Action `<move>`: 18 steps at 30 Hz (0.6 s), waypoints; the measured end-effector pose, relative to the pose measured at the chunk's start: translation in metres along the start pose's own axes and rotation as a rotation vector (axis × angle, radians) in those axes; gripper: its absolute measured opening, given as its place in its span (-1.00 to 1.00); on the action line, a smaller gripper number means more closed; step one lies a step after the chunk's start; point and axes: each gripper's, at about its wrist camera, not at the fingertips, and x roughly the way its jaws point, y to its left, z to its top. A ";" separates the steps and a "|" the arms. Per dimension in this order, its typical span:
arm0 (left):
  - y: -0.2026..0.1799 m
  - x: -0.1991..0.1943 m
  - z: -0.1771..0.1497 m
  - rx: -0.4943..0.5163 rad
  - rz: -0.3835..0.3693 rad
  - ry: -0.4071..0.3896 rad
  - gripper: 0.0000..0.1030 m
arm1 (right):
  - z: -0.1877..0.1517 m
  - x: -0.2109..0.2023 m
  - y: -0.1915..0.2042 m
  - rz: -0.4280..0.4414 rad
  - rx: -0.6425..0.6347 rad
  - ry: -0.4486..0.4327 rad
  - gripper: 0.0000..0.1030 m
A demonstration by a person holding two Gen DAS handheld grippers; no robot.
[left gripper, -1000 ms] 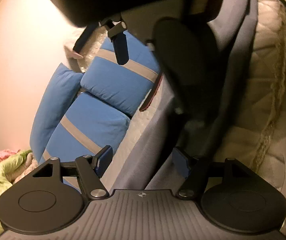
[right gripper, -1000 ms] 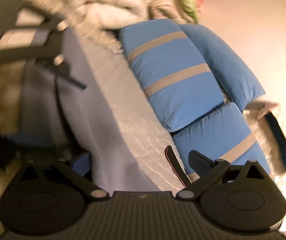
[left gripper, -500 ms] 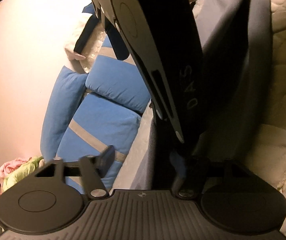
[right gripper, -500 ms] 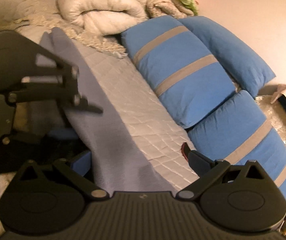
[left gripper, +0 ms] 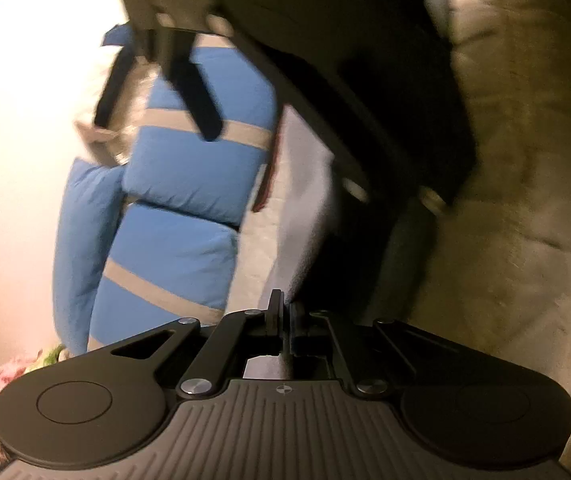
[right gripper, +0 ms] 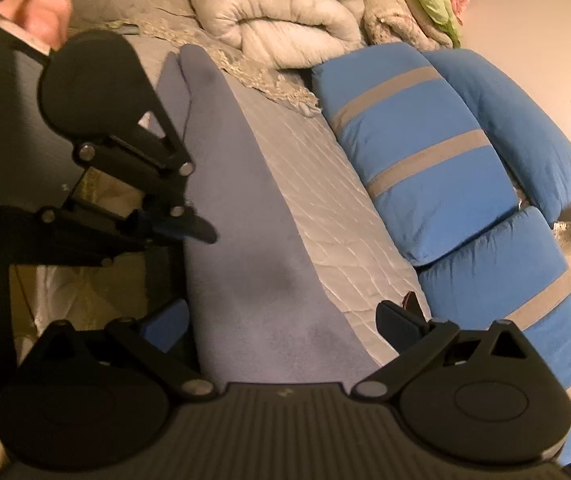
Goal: Fold clothes
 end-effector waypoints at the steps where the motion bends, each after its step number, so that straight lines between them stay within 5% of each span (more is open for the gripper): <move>1: -0.002 -0.001 -0.001 0.018 -0.017 0.002 -0.95 | -0.002 -0.002 0.000 0.000 0.007 0.004 1.00; 9: -0.017 0.001 -0.011 0.106 -0.094 0.024 -0.95 | -0.010 -0.007 -0.005 0.008 0.096 0.044 1.00; 18: -0.019 0.002 -0.029 0.229 -0.096 0.010 -0.89 | -0.049 0.000 -0.056 -0.089 0.548 0.193 1.00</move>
